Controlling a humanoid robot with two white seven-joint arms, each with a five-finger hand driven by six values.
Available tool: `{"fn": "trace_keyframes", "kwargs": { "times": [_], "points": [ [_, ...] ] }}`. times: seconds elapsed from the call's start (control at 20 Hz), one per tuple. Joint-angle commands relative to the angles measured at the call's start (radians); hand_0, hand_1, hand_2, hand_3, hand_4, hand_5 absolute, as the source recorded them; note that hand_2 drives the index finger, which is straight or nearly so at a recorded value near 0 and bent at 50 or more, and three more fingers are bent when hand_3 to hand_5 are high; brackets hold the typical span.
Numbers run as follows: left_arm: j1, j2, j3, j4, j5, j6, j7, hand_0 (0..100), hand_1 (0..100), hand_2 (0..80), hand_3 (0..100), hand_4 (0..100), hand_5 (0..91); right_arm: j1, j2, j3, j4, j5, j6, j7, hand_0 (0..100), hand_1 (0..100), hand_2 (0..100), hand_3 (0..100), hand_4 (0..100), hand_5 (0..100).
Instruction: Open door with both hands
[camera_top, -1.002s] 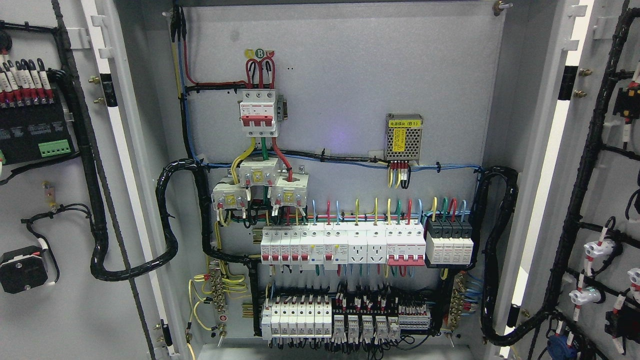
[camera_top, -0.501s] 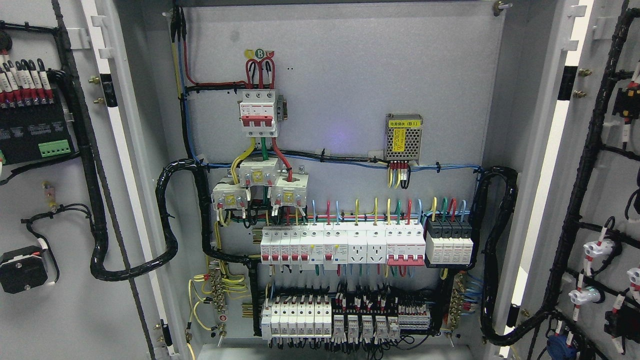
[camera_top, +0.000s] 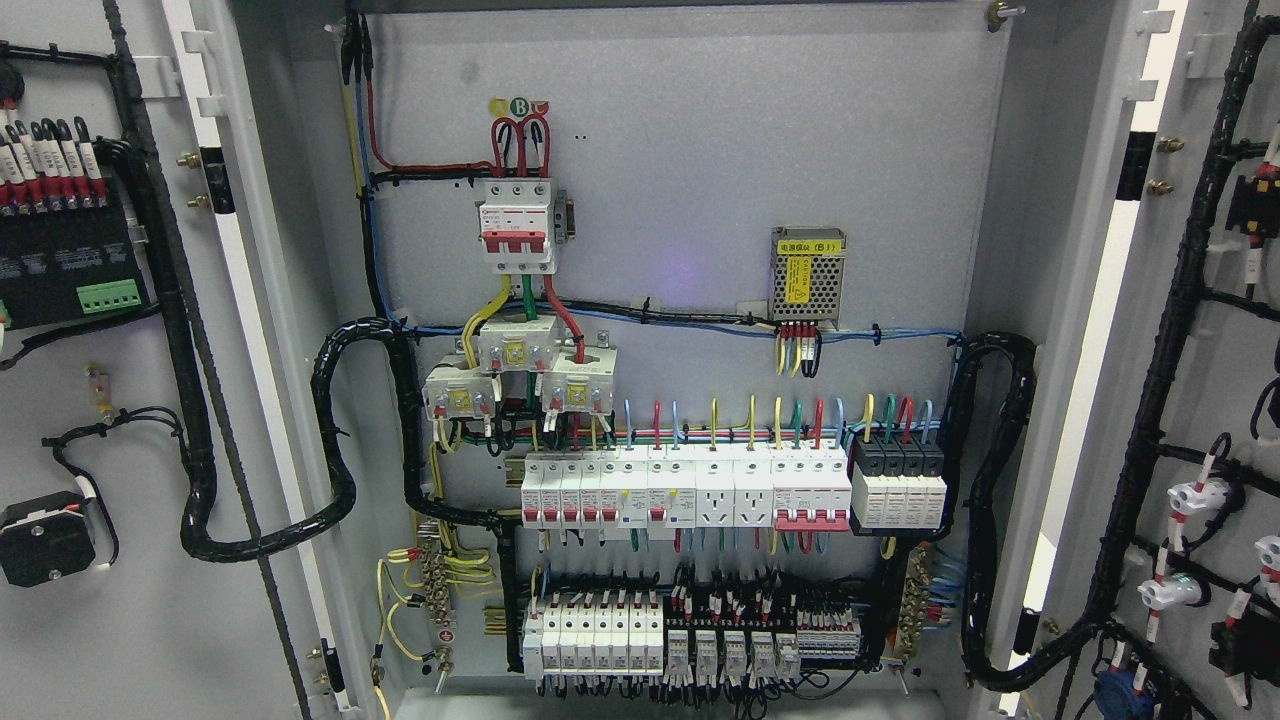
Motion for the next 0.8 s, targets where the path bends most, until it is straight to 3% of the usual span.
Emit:
{"fn": "trace_keyframes", "kwargs": {
  "times": [0.0,0.75],
  "points": [
    [-0.001,-0.041,0.017,0.038,-0.030,0.002,-0.006,0,0,0.0,0,4,0.0,-0.029,-0.001,-0.008,0.035,0.010,0.011,-0.001,0,0,0,0,0,0],
    [-0.003,-0.041,0.020,0.035,-0.025,-0.004,-0.006,0,0,0.0,0,4,0.0,-0.033,0.011,-0.019,0.046,0.010,0.020,-0.001,0,0,0,0,0,0]
  ]
}}
